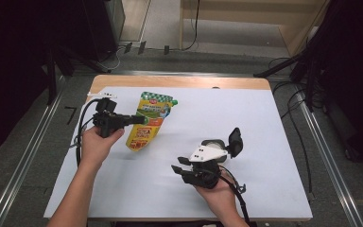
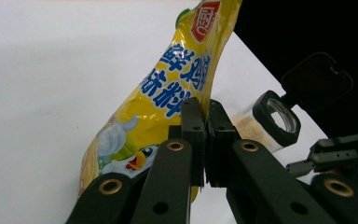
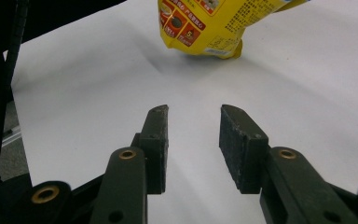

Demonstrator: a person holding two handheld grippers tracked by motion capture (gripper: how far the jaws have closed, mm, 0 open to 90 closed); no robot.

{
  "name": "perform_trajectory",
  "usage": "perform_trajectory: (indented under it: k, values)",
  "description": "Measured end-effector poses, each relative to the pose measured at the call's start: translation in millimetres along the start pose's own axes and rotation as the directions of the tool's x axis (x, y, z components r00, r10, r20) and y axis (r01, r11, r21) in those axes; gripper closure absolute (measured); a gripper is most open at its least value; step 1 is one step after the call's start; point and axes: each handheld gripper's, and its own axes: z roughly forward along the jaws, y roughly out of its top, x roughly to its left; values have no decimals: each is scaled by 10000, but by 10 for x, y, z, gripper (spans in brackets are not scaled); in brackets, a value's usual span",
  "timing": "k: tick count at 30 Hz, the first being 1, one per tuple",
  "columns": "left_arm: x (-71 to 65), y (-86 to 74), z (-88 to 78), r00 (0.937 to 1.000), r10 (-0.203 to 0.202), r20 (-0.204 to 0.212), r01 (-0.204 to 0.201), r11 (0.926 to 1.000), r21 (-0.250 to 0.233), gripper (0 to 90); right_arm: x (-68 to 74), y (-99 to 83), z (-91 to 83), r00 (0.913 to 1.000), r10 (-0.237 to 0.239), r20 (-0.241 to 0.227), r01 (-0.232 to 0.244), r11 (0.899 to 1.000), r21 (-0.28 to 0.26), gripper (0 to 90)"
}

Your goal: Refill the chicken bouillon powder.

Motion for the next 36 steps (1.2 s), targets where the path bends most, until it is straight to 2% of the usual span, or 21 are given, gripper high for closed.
perform_trajectory:
  k: [8, 11, 15, 17, 20, 30, 36]
  values:
    - [-31, -162, -173, 9985, 197, -511, -198, 9998, -22, 877, -7, 13, -3, 10000, -19, 33, 19, 10000, -39, 637]
    - [-14, -227, -232, 9982, 61, -601, -65, 10000, -65, 864, -6, 17, -9, 10000, -29, 94, 30, 10000, -85, 638]
    - [10, -290, -298, 9976, 84, -687, -97, 9998, -187, 842, -9, 17, -12, 9999, -21, 116, 22, 9999, -98, 639]
    - [21, -296, -317, 9975, 65, -708, -92, 9992, -381, 819, -11, 14, -8, 9999, -33, 114, 34, 10000, -78, 639]
    - [23, -312, -333, 9972, 267, -693, -306, 9979, -566, 783, -14, 9, -4, 9999, -28, 114, 29, 10000, -52, 639]
    - [-22, -309, -367, 9959, 647, -637, -694, 9948, -750, 662, -36, 1, -8, 10000, 23, 96, -23, 10000, -24, 638]
    - [-64, -338, -400, 9927, 774, -920, -824, 9953, -517, 599, -86, 6, -25, 9996, 262, 70, -263, 9996, 103, 621]
